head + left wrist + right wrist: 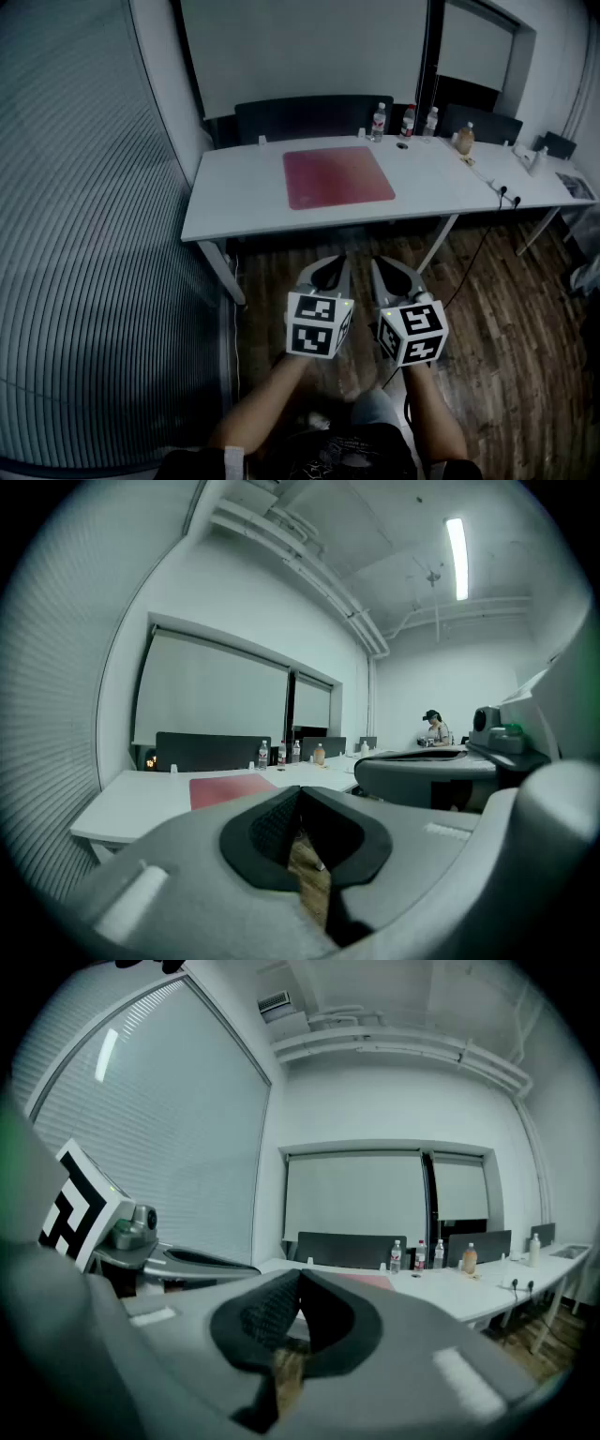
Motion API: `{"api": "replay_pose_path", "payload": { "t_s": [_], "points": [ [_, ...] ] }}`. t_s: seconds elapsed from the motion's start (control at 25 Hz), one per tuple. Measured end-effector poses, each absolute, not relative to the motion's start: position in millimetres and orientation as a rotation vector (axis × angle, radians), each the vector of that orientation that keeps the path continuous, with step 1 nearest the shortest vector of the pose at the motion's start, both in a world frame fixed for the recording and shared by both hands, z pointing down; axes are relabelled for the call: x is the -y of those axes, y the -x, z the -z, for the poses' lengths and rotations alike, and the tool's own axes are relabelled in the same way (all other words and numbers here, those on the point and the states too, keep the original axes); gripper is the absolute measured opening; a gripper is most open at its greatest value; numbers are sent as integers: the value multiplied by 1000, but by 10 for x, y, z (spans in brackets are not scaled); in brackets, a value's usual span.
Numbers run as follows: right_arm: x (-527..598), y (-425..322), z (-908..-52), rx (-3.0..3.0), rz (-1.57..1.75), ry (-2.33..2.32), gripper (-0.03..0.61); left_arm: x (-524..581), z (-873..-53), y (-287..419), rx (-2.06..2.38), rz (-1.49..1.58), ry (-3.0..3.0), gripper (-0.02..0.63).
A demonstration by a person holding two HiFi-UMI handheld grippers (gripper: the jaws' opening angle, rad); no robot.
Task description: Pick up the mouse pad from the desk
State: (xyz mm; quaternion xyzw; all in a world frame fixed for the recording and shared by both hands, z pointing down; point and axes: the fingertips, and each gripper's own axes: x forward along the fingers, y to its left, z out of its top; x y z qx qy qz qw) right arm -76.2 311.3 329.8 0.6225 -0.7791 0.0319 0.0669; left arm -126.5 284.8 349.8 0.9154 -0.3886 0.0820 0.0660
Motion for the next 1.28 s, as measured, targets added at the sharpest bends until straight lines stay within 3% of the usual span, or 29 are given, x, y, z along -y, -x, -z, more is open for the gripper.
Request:
{"api": "replay_pose_path", "payload": {
  "t_s": [0.72, 1.28],
  "points": [
    [-2587, 822, -3319, 2384, -69, -1881, 2, -2346, -3515, 1326, 1209, -251, -2760, 6],
    [-1610, 225, -3517, 2397, -64, -1878, 2, -1349, -3659, 732, 1227, -285, -2765, 6]
  ]
}}
